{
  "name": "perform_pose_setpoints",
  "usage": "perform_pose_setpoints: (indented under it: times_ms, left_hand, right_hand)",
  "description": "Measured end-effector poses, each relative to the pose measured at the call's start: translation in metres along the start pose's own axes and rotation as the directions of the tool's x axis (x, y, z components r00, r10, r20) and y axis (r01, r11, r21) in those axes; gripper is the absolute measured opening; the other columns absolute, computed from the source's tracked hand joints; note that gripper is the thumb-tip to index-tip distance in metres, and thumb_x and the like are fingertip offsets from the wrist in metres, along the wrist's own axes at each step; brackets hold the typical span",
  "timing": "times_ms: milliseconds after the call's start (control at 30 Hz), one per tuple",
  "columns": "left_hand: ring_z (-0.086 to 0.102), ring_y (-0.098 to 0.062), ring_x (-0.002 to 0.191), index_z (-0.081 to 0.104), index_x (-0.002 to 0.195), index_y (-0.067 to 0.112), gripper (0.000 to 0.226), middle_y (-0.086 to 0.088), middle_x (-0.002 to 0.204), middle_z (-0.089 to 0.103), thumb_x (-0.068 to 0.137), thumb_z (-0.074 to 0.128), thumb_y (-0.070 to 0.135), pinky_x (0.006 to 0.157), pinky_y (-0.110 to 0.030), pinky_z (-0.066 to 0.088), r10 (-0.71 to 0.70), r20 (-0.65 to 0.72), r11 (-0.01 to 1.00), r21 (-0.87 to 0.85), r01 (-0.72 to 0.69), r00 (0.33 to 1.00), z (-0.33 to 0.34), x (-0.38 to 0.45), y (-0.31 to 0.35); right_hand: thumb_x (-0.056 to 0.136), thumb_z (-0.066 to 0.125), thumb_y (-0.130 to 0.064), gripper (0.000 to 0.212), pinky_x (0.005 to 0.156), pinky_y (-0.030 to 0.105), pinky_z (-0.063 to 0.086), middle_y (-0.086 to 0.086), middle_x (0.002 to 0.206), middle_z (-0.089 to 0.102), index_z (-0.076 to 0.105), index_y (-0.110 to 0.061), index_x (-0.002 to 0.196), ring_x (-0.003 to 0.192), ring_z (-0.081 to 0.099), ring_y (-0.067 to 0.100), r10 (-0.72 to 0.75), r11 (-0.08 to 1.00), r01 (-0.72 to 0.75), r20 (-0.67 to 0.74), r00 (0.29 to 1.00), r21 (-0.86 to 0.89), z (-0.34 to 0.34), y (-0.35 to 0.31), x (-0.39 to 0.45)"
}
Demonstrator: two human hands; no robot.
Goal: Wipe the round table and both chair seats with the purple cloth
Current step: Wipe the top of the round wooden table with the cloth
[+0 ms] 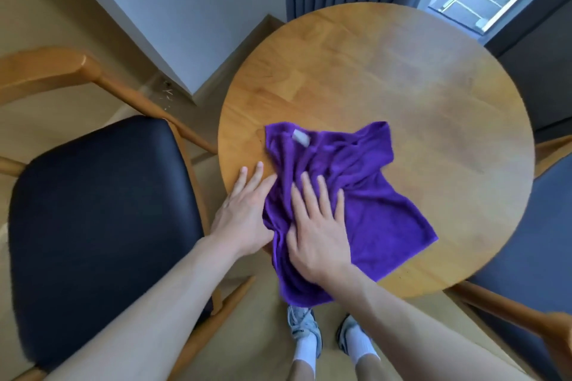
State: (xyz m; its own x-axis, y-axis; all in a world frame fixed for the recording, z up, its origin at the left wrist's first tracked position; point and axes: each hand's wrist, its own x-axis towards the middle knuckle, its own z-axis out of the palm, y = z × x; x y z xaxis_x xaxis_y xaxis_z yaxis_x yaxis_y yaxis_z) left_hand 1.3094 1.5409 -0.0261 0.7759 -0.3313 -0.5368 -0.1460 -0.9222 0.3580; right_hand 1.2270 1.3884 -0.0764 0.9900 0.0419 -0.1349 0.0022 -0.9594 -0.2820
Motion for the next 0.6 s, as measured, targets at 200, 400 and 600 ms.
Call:
perform_pose_setpoints:
  times_ms: [200, 400, 600]
  left_hand:
    - [-0.013, -0.005, 0.155, 0.015, 0.159, 0.036, 0.114, 0.025, 0.167, -0.013, 0.074, 0.091, 0.032, 0.114, -0.043, 0.039, 0.023, 0.037, 1.000, -0.003, -0.023, 0.999, -0.006, 0.000, -0.013]
    - [-0.005, -0.007, 0.157, 0.021, 0.160, 0.033, 0.096, 0.020, 0.170, -0.001, 0.084, 0.076, 0.012, 0.115, -0.044, 0.038, -0.020, -0.015, 0.995, -0.097, 0.019, 1.000, -0.001, 0.001, -0.003]
    - [0.046, -0.013, 0.141, 0.059, 0.137, 0.024, 0.058, 0.010, 0.151, 0.054, 0.087, 0.047, -0.003, 0.111, -0.027, 0.037, -0.177, -0.175, 0.935, -0.337, 0.110, 0.969, -0.023, -0.002, -0.008]
  right_hand:
    - [0.084, 0.053, -0.052, 0.083, 0.126, 0.053, 0.011, -0.002, 0.171, 0.020, 0.031, -0.027, 0.160, 0.156, 0.023, 0.028, -0.528, 0.826, 0.558, 0.235, 0.816, -0.080, -0.030, 0.103, 0.001]
    - [0.087, 0.044, -0.043, 0.076, 0.127, 0.056, 0.004, 0.000, 0.170, 0.022, 0.032, -0.022, 0.160, 0.157, 0.017, 0.029, 0.185, 0.983, -0.184, -0.039, 0.982, 0.022, -0.016, 0.035, 0.026]
    - [0.090, 0.050, -0.058, 0.082, 0.122, 0.065, 0.010, 0.004, 0.171, 0.018, 0.029, -0.023, 0.161, 0.159, 0.003, 0.031, -0.380, 0.925, 0.381, 0.098, 0.920, 0.009, 0.005, 0.001, -0.002]
